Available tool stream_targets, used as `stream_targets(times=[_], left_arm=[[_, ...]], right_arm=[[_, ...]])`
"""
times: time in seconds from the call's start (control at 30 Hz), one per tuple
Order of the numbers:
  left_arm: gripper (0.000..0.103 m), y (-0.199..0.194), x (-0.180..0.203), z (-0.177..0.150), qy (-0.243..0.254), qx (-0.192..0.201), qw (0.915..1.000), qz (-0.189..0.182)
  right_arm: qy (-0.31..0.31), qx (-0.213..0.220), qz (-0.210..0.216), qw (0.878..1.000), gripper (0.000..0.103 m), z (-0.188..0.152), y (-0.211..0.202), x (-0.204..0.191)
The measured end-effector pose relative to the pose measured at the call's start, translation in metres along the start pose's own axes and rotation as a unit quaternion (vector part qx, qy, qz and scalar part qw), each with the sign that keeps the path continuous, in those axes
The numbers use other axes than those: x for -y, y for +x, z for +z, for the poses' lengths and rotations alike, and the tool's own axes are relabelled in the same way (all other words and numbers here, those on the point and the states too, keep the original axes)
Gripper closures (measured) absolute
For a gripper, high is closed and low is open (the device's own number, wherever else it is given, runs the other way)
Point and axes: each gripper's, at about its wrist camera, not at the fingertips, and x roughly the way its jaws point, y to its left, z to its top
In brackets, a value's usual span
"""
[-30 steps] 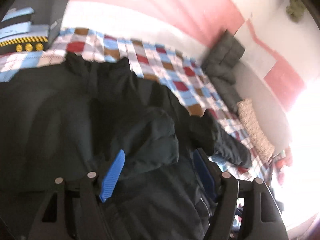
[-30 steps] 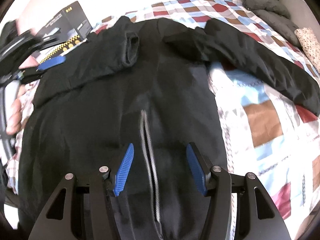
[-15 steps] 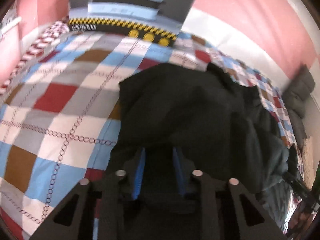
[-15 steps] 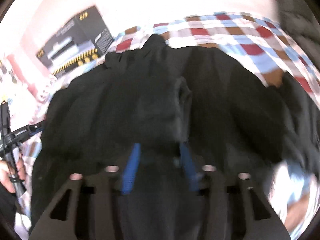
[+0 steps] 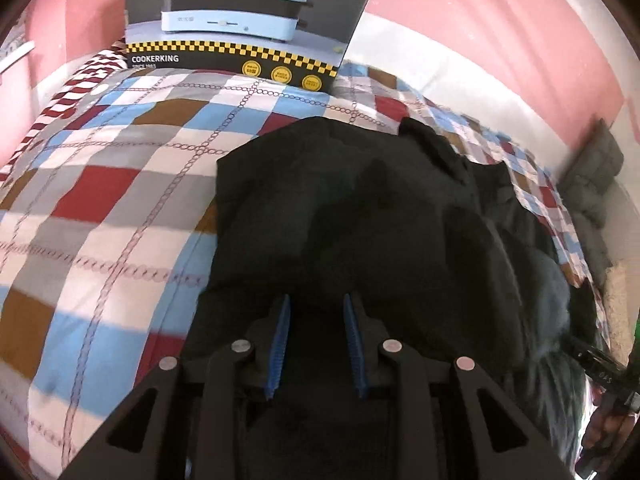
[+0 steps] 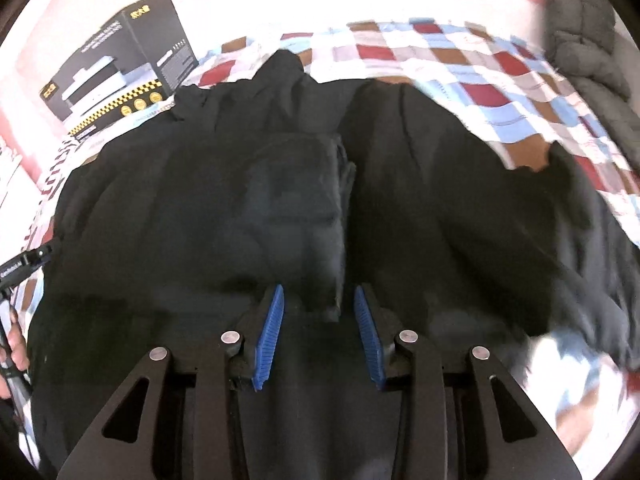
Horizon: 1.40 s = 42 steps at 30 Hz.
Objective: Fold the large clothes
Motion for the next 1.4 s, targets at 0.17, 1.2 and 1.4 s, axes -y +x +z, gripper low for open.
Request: stream_targets(times=[0.17, 1.2, 1.4], left_arm=[[0.074, -0.045, 0.013, -0.035, 0.008, -0.015, 0.9998, -0.006], [0.072, -0.25, 0.128, -0.177, 0.086, 0.033, 0.9955, -0.024], [0.072, -0.244, 0.133, -0.173, 0.085, 0.032, 0.9954, -0.03]], right_arm=[[0.005, 0.008, 0.002, 1.0, 0.064, -0.039, -0.046, 0.005], [0.05, 0.099, 0.008, 0.994, 0.055, -0.173, -0.236, 0.026], [0.078, 0.105, 0.001, 0.991, 0.055, -0.171, -0.238, 0.048]])
